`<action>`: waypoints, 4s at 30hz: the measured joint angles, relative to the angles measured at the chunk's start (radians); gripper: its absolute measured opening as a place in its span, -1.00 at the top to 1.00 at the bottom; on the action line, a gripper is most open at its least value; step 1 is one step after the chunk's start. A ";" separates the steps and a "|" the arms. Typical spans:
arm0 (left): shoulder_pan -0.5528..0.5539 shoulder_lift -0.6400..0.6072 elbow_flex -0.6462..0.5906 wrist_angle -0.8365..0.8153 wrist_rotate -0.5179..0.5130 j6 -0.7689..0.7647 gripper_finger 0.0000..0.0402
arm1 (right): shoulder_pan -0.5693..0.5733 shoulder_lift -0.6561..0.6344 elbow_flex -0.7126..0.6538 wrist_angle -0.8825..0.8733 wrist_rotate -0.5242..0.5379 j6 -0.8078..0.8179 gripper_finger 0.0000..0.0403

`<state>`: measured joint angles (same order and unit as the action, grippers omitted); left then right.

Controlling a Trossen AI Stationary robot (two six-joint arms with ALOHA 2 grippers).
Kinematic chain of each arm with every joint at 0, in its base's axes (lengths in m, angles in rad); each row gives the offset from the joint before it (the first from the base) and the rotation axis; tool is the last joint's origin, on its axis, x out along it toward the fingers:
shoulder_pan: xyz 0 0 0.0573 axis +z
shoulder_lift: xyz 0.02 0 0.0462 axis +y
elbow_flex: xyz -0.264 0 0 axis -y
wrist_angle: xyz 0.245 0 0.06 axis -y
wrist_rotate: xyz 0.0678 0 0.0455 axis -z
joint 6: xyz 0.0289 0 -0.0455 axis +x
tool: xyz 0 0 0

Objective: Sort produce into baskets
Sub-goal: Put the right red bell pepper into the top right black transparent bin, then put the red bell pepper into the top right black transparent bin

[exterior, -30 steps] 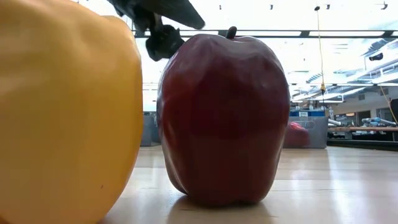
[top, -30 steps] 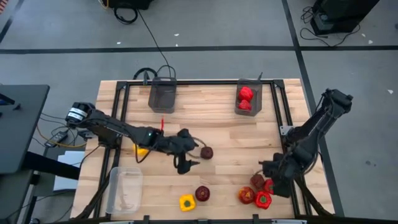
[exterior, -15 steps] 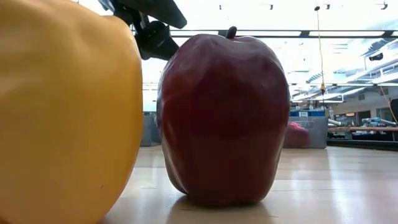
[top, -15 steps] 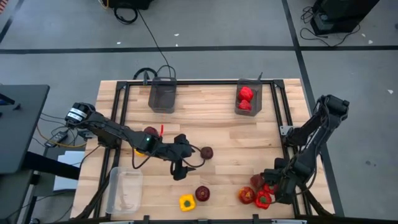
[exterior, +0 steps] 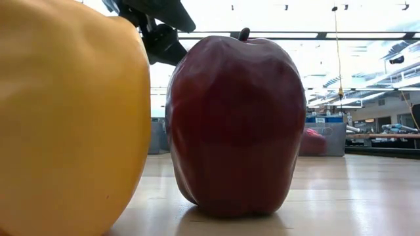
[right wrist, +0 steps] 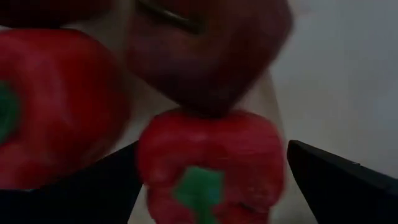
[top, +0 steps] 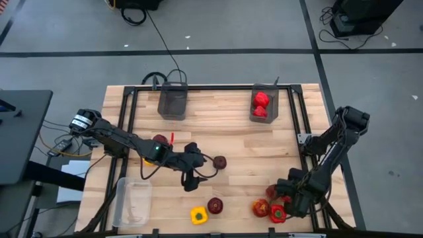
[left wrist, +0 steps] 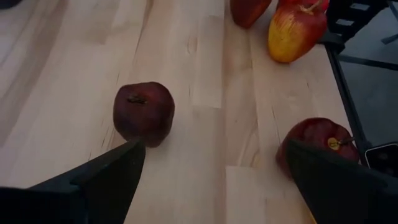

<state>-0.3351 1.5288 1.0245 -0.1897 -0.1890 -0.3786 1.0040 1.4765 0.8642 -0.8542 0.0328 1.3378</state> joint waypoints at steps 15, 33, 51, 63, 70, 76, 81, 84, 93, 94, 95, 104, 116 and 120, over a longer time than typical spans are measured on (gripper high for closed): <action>0.062 0.000 0.000 0.192 -0.039 -0.009 -0.95 | -0.067 -0.200 0.000 -0.134 0.242 0.101 -0.30; 0.165 0.017 0.000 0.344 -0.143 0.027 -0.95 | -0.763 -0.519 0.000 -0.371 0.745 -0.246 -0.36; 0.163 0.017 0.000 0.200 -0.129 -0.182 -0.95 | -1.628 -0.347 -0.047 0.046 0.269 -0.981 -0.38; 0.162 0.017 0.000 0.146 -0.106 -0.205 -0.95 | -1.676 -0.283 -0.047 0.096 0.178 -1.063 -0.87; 0.162 0.017 0.000 0.104 -0.110 -0.203 -0.95 | -1.601 -0.392 -0.015 -0.007 0.155 -1.002 -0.95; 0.163 0.017 0.000 0.086 -0.114 -0.152 -0.95 | -1.454 -0.481 0.038 -0.133 0.150 -0.893 -0.93; 0.163 0.017 0.000 0.086 -0.103 -0.149 -0.95 | -1.246 -0.516 0.047 -0.199 0.130 -0.729 -0.93; 0.163 0.017 0.000 0.086 -0.100 -0.149 -0.95 | -1.093 -0.514 0.047 -0.203 0.114 -0.617 -0.93; 0.162 0.017 0.000 0.093 -0.055 -0.101 -0.95 | -0.658 -0.423 0.047 -0.169 0.128 -0.245 -0.89; 0.162 0.017 0.000 0.093 -0.049 -0.101 -0.95 | -0.620 -0.409 0.047 -0.161 0.130 -0.212 -0.88; 0.162 0.017 0.000 0.094 -0.036 -0.103 -0.95 | -0.583 -0.395 0.047 -0.153 0.130 -0.179 -0.87; 0.141 0.017 0.000 0.118 -0.015 -0.153 -0.95 | -0.319 -0.235 0.107 -0.147 0.156 0.061 -0.83; 0.123 0.017 0.000 0.141 -0.026 -0.154 -0.95 | -0.115 0.012 0.273 -0.137 0.115 0.057 -0.83; 0.122 0.017 0.000 0.151 -0.027 -0.156 -0.95 | -0.075 0.045 0.316 -0.123 0.100 0.084 -0.83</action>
<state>-0.2127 1.5455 1.0245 -0.0386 -0.2155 -0.5342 0.9295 1.5217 1.1806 -0.9768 0.1326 1.4214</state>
